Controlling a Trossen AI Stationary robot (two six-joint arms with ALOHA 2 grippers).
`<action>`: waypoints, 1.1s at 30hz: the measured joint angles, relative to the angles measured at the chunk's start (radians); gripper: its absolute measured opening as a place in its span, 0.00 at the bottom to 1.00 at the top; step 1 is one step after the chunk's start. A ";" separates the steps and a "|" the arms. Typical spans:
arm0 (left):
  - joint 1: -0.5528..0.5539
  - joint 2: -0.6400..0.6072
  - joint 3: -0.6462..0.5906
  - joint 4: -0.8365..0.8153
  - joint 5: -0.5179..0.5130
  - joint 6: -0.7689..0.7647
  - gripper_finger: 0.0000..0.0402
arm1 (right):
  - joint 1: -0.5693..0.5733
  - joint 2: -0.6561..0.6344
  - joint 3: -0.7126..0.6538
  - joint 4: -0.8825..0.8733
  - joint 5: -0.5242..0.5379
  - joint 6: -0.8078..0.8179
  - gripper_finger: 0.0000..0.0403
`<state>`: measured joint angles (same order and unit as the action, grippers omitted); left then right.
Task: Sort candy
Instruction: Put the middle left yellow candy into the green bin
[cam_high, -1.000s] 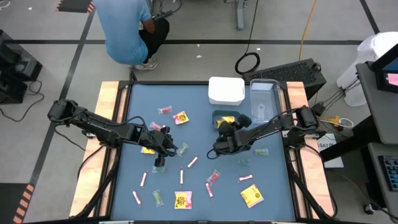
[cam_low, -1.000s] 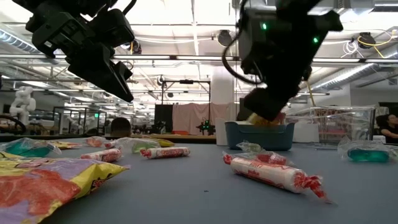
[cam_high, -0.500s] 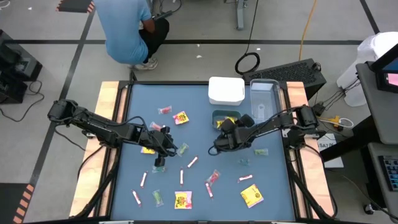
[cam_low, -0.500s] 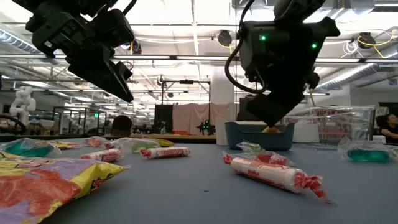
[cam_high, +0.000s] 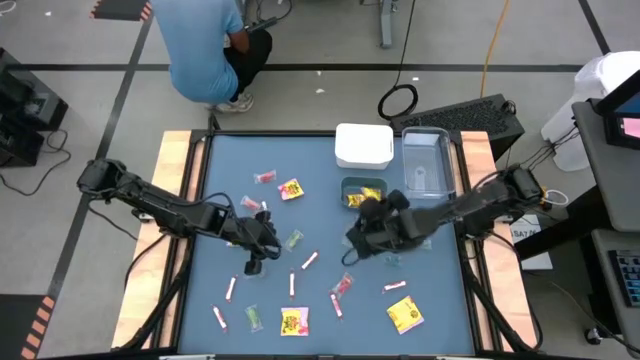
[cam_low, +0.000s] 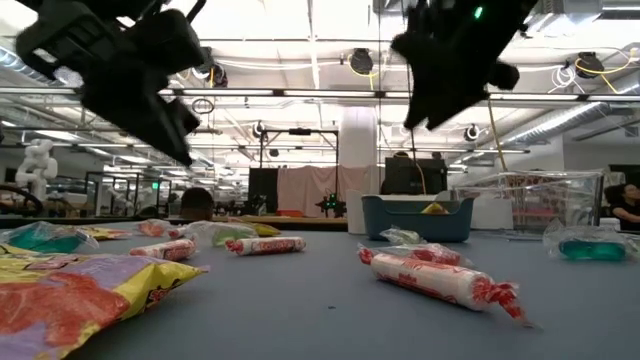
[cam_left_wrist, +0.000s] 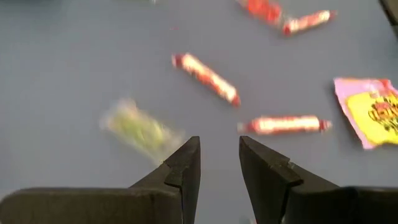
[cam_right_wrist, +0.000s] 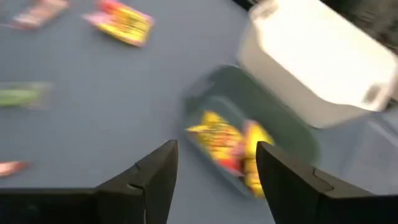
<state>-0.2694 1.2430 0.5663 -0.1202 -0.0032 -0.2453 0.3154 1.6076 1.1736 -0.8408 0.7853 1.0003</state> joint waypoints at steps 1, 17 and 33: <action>-0.011 0.000 0.000 -0.027 0.000 -0.038 0.29 | 0.025 0.000 0.000 0.033 0.001 -0.013 0.52; -0.138 -0.003 0.000 -0.401 -0.191 -0.317 0.29 | 0.298 0.111 0.000 0.511 0.114 -0.379 0.52; -0.237 -0.003 -0.033 -0.569 -0.314 -0.400 0.29 | 0.287 0.111 0.000 0.523 0.103 -0.385 0.52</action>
<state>-0.5064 1.2396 0.5334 -0.6891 -0.3171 -0.6452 0.6025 1.7187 1.1736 -0.3180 0.8879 0.6155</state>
